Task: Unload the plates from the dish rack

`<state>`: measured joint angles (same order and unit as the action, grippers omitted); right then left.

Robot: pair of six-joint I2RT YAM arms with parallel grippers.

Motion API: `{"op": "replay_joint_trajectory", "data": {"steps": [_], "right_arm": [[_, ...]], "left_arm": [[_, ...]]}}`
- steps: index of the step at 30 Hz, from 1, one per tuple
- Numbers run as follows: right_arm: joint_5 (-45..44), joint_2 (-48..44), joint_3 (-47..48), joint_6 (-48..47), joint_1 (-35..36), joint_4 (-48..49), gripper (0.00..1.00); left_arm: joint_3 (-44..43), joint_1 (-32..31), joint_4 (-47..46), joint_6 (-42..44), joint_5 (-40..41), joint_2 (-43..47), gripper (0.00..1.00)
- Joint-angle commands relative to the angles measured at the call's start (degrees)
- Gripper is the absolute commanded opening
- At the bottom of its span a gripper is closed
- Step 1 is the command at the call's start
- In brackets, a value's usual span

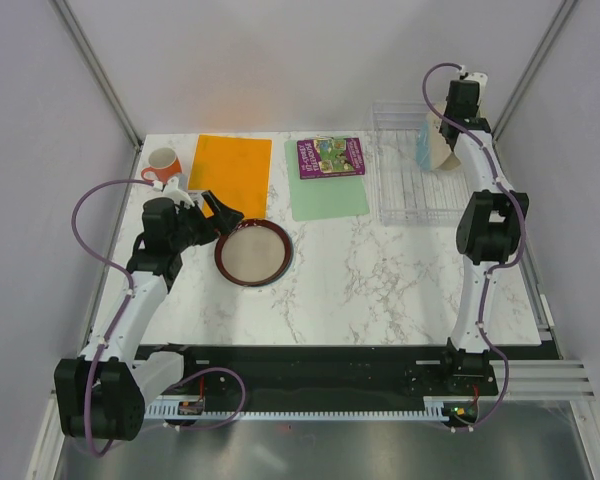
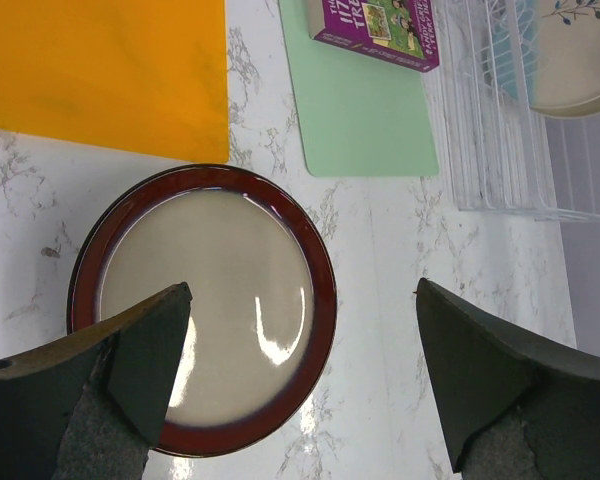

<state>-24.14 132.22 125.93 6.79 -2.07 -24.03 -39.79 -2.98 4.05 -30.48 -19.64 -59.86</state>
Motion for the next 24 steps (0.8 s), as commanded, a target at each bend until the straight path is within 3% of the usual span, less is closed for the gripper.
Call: {"op": "replay_joint_trajectory", "data": {"steps": [1, 3, 4, 11, 24], "right_arm": [[4.4, -2.0, -3.4, 1.7, -1.5, 4.0, 0.2], [5.2, -2.9, -5.2, 1.0, -1.5, 5.6, 0.1], [5.6, -3.3, -5.5, 1.1, -1.5, 5.9, 0.0], [8.4, -5.1, -5.5, 2.1, -1.6, 6.8, 0.0], [4.2, -14.3, -0.2, 0.9, -1.6, 3.1, 0.0]], "left_arm": [[-1.8, 0.0, -3.0, 2.5, -1.0, 0.0, 1.0], [-1.8, 0.0, -2.9, 2.5, -1.1, -0.2, 1.0], [-1.8, 0.0, -2.9, 2.5, -1.2, -0.2, 1.0], [-1.3, 0.0, -2.9, 2.4, -1.2, -0.2, 1.0], [-3.0, 0.0, 3.2, 2.0, 3.6, 0.0, 1.0]]}}
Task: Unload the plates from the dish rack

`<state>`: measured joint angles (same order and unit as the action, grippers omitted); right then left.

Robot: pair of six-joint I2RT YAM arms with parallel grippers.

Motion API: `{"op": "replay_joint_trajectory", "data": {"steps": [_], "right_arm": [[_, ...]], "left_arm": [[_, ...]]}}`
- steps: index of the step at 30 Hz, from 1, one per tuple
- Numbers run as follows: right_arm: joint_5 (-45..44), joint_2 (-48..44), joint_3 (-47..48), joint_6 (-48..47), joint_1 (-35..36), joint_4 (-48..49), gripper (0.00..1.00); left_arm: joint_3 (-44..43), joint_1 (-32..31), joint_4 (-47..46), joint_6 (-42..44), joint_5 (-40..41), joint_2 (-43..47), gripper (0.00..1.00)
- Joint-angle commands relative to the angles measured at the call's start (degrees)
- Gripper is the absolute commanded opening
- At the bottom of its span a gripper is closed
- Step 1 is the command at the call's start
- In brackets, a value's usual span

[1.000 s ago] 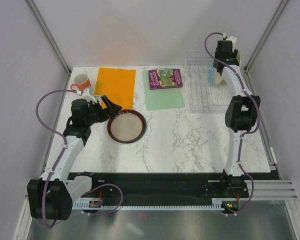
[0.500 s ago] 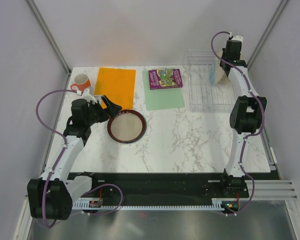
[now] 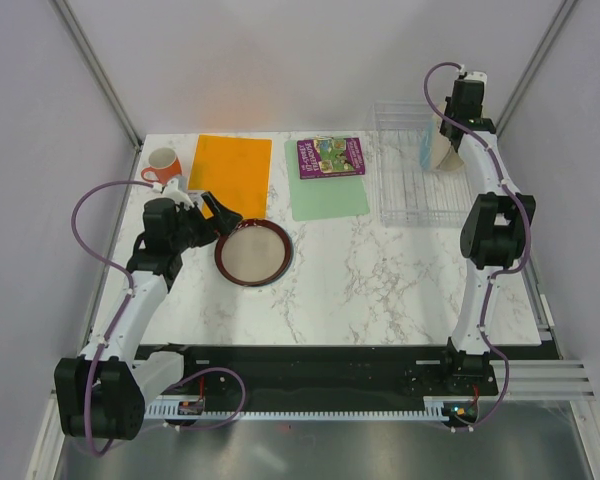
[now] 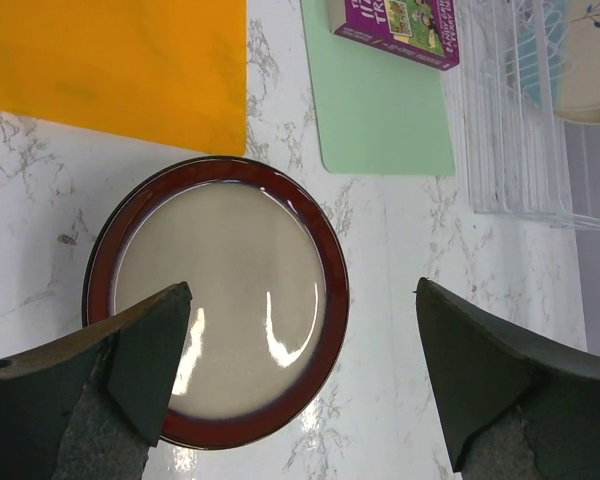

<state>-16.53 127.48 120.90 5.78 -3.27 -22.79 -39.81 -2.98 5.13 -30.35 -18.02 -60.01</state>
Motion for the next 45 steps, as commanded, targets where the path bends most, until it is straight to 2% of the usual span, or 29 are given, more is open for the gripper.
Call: {"op": "replay_joint_trajectory", "data": {"steps": [1, 10, 18, 23, 28, 32, 45], "right_arm": [[-3.4, -10.1, 4.6, 2.0, -0.5, 1.8, 0.0], [-4.1, -14.5, 1.9, 0.8, -0.2, 1.2, 0.0], [-11.9, -12.9, 6.9, -5.3, 1.8, -1.1, 0.0], [-13.4, -18.6, 5.1, -5.3, 4.8, -1.2, 0.0], [-7.9, -27.8, -1.1, -1.5, 7.4, -1.5, 0.0], [2.3, -37.4, -10.6, 3.8, 9.2, -1.8, 0.0], [24.9, -58.5, -38.1, 16.0, 12.1, -1.0, 0.0]], "left_arm": [[-2.8, 0.0, 2.3, 1.7, 1.8, 0.2, 1.0], [-1.2, 0.0, 2.3, 0.6, -1.1, 1.6, 1.0], [-0.8, 0.0, 2.2, 0.6, -0.2, 3.0, 1.0], [-0.4, 0.0, 2.0, 0.1, -0.8, 1.9, 1.0], [0.9, 0.0, 0.7, -1.4, -3.0, 1.4, 1.0], [2.5, 0.0, -1.2, -2.7, -6.0, 2.0, 1.0], [7.6, -0.1, -4.6, -4.5, -11.9, 8.7, 1.0]]}}
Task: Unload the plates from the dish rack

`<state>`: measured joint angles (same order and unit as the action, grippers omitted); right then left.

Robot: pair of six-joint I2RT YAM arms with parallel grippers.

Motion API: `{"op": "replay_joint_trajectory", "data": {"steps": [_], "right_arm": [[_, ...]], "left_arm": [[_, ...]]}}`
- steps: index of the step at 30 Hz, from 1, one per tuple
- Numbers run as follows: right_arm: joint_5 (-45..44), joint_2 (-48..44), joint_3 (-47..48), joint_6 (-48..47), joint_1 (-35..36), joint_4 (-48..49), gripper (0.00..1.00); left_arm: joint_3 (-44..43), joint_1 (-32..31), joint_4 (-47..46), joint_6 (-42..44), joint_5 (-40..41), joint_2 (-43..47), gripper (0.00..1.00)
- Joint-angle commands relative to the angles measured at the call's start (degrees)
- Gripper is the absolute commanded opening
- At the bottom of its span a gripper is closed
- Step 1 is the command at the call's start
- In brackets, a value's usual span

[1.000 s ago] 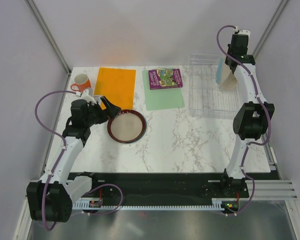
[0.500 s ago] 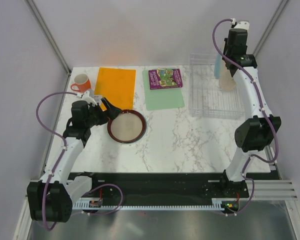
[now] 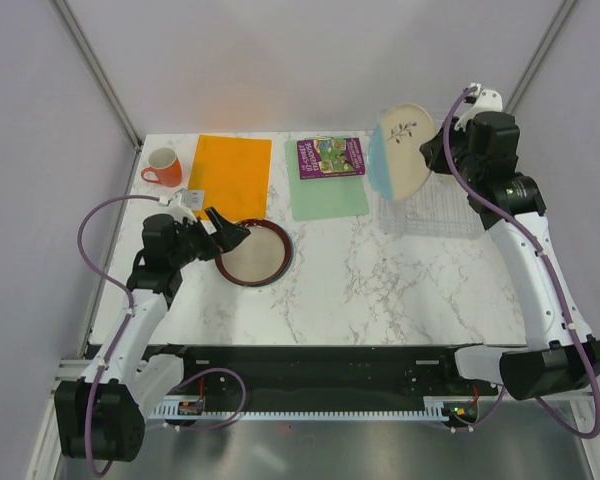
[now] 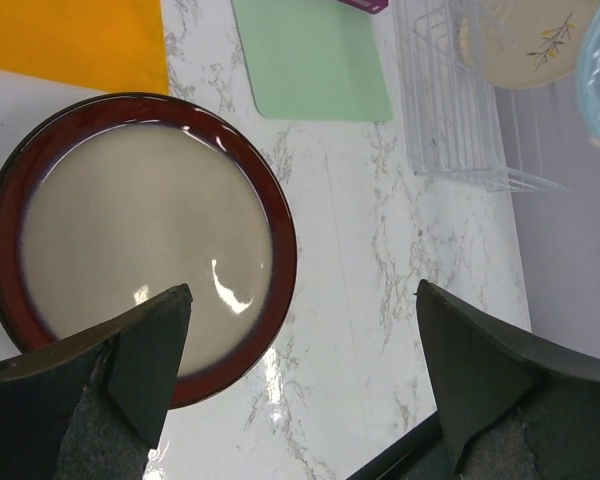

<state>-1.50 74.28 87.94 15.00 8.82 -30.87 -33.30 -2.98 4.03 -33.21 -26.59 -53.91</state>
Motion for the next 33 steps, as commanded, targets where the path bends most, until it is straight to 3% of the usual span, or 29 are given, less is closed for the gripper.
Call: {"op": "replay_joint_trajectory", "data": {"steps": [1, 8, 14, 21, 33], "right_arm": [[12.5, -6.4, -6.8, 7.6, 0.1, 8.0, 0.0], [22.1, -13.0, -20.1, 17.5, 0.4, 16.3, 0.0], [25.5, -13.0, -27.0, 25.5, 2.8, 25.7, 0.0], [25.2, -11.4, -30.0, 27.8, 6.9, 30.4, 0.0], [25.1, -5.2, -32.0, 31.3, 14.5, 40.4, 0.0]], "left_arm": [[1.6, -0.1, -3.7, -1.8, -3.8, 2.9, 1.0], [4.3, -0.2, -7.9, -3.3, -7.2, 4.5, 1.0], [6.1, -0.4, -10.6, -4.2, -8.0, 4.1, 1.0], [6.3, -3.2, -15.9, -7.0, -8.7, 2.1, 0.99], [3.5, -11.3, -18.7, -9.1, -3.2, -0.9, 0.99]]}}
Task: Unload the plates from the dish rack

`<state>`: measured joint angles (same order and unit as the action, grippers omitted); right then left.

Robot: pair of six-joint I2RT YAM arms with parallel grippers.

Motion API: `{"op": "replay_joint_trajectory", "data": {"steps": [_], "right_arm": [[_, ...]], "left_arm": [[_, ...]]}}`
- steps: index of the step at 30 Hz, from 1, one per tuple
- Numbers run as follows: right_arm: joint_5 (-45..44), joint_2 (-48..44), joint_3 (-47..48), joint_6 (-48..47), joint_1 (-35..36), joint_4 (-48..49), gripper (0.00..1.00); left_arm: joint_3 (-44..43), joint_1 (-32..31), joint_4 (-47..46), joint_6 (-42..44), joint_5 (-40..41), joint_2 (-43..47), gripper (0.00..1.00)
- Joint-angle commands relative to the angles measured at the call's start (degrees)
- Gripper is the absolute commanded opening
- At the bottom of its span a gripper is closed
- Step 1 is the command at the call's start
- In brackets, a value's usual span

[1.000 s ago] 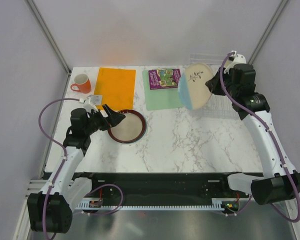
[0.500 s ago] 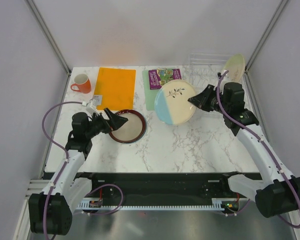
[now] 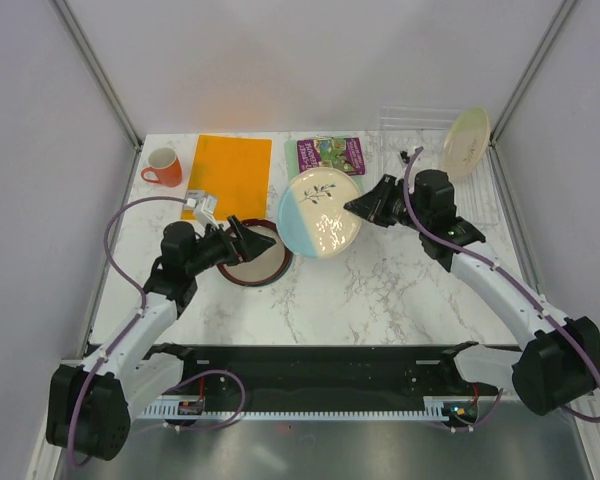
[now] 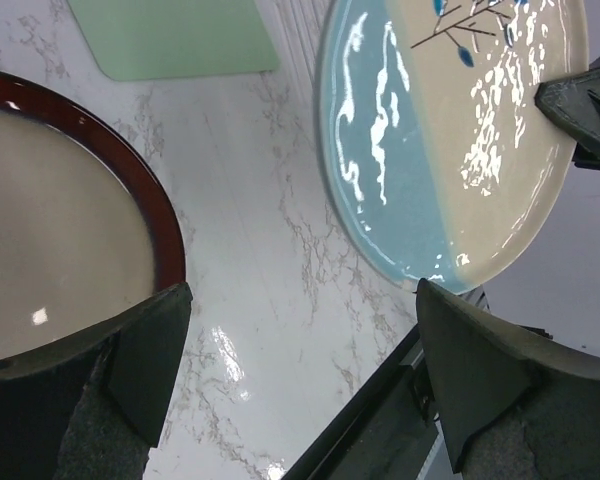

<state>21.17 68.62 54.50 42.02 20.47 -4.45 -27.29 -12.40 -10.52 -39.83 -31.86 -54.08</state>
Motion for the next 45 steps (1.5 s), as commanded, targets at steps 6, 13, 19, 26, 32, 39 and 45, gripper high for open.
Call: {"op": "replay_joint_trajectory", "data": {"steps": [6, 13, 19, 26, 32, 39, 45], "right_arm": [[2.5, 3.2, 1.4, 6.1, 6.4, 17.4, 0.0], [4.8, 3.5, -0.7, 10.5, 7.7, 22.9, 0.0], [7.7, 3.9, -5.7, 17.8, 7.7, 31.3, 0.0], [9.8, 4.3, -11.0, 23.3, 7.7, 37.1, 0.0], [9.3, 3.4, -11.3, 20.3, 7.7, 31.0, 0.19], [2.8, 0.1, -6.0, 9.3, 7.5, 13.7, 0.72], [-6.6, -1.8, 3.4, -2.6, 7.4, -1.6, 0.77]], "left_arm": [[-3.1, -3.1, -4.9, -2.7, 3.2, -1.8, 0.99], [-2.2, -3.3, -6.0, -2.0, 4.3, -1.8, 0.96], [-1.7, -3.3, -7.5, -0.8, 4.3, -1.7, 0.57], [-0.7, -3.3, -11.2, 0.4, 3.6, -1.0, 0.02], [0.1, -3.3, -12.8, 0.3, 1.7, 0.9, 0.02], [-0.7, -3.2, -6.3, 2.3, 0.4, 3.4, 0.02], [0.0, -3.3, -1.3, 4.0, 0.0, 6.5, 0.02]]}}
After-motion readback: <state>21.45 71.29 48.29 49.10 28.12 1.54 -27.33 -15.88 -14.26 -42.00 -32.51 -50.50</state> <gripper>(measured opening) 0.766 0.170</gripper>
